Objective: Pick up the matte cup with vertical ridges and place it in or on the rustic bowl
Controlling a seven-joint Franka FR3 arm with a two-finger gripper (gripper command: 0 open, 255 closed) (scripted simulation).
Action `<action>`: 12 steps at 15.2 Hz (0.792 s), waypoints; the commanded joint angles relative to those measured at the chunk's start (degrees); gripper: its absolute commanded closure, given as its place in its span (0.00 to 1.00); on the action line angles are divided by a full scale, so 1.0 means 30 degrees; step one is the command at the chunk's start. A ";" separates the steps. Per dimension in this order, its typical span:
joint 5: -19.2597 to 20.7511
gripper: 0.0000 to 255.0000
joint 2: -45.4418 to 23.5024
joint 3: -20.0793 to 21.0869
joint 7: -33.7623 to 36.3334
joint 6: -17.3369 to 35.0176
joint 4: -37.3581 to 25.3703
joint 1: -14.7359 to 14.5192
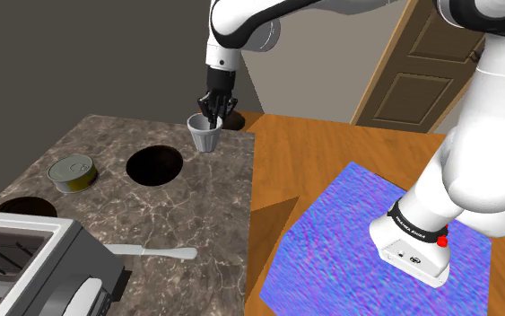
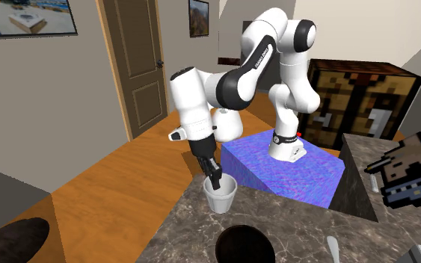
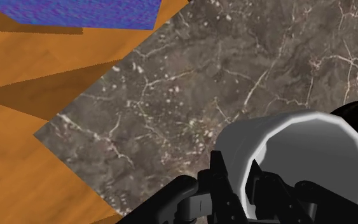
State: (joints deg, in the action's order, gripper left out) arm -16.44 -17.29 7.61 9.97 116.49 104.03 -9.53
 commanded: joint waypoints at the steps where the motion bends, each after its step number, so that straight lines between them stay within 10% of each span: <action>1: 0.0028 1.00 0.0216 -0.0009 0.0098 -0.0421 -0.0215 0.0021; 12: 0.0186 1.00 0.1085 -0.0035 0.0729 -0.2860 -0.1856 0.0093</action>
State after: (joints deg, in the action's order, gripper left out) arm -15.93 -14.23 7.51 11.97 108.66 99.02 -9.27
